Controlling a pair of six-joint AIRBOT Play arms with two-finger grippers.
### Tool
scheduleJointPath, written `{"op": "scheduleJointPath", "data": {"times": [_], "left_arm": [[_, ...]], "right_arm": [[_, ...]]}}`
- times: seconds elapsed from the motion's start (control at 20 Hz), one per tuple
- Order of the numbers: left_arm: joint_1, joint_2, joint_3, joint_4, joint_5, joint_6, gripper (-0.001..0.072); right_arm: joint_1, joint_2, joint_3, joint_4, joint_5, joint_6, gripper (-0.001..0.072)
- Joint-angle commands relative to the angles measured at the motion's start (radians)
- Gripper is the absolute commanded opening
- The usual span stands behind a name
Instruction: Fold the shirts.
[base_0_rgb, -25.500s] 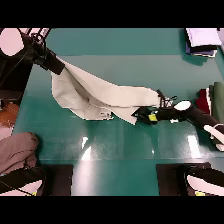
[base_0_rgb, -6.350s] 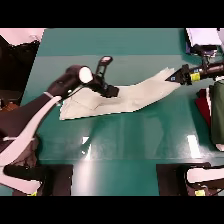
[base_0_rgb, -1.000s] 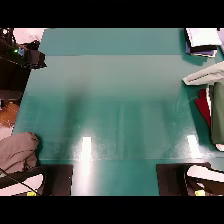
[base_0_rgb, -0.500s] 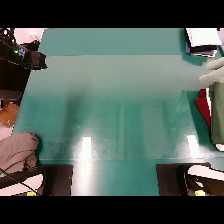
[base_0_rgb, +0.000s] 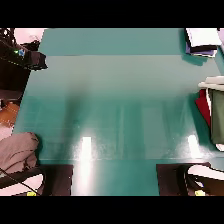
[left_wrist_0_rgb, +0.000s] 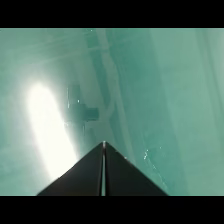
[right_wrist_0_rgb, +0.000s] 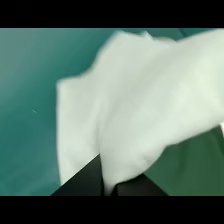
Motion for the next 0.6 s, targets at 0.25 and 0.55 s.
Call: {"op": "scheduleJointPath", "data": {"times": [0.25, 0.55], "left_arm": [[0.0, 0.001, 0.0, 0.0, 0.001, 0.025, 0.0029], [0.0, 0.001, 0.0, 0.0, 0.001, 0.032, 0.0029]], "right_arm": [[-0.001, 0.043, -0.045, -0.377, 0.196, 0.05, 0.0016], [-0.026, 0.114, -0.277, -0.378, 0.195, 0.048, 0.048]]}}
